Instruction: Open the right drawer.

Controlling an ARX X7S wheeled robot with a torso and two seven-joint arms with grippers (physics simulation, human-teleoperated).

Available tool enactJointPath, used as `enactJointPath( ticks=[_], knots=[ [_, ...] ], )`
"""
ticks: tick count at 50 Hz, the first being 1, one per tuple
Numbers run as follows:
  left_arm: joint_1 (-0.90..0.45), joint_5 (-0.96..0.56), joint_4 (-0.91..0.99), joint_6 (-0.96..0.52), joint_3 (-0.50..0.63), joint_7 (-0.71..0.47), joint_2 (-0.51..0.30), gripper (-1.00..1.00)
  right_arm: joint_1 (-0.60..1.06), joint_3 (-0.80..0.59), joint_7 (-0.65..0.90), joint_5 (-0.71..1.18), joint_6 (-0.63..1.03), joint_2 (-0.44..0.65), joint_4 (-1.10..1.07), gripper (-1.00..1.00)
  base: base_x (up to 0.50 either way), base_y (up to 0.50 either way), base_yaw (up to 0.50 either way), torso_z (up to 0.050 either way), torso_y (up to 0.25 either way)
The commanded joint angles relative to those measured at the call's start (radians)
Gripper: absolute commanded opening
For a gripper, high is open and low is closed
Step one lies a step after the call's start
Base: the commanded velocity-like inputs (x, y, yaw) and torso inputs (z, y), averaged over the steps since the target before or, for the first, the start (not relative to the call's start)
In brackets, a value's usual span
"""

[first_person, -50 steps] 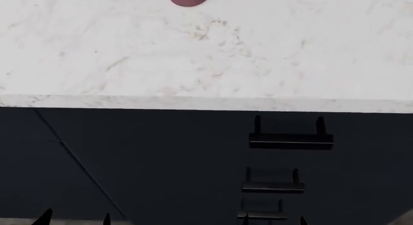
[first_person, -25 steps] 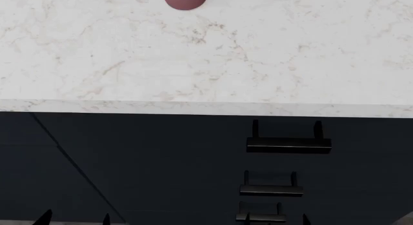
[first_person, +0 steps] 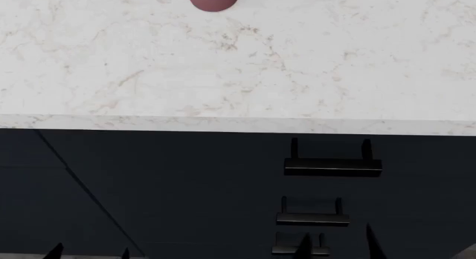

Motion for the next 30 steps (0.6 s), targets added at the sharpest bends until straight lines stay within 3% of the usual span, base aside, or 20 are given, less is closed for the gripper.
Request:
enactJointPath(
  ticks=[1, 17, 30],
  knots=[
    [-0.003, -0.002, -0.001, -0.005, 0.009, -0.003, -0.003, 1.0, 0.048, -0.089, 0.012, -0.212, 0.226, 0.045, -0.093, 1.0, 0.0, 0.0, 0.0, 0.0, 0.0],
    [-0.001, -0.058, 0.013, -0.018, 0.0, 0.0, -0.005, 1.0, 0.115, -0.311, 0.005, -0.575, 0.396, 0.123, -0.054, 1.0, 0.0, 0.0, 0.0, 0.0, 0.0],
    [-0.005, -0.053, 0.003, -0.012, 0.008, -0.006, -0.01, 1.0, 0.159, -0.42, -0.031, -0.715, 0.441, 0.139, 0.02, 1.0, 0.0, 0.0, 0.0, 0.0, 0.0]
  ],
)
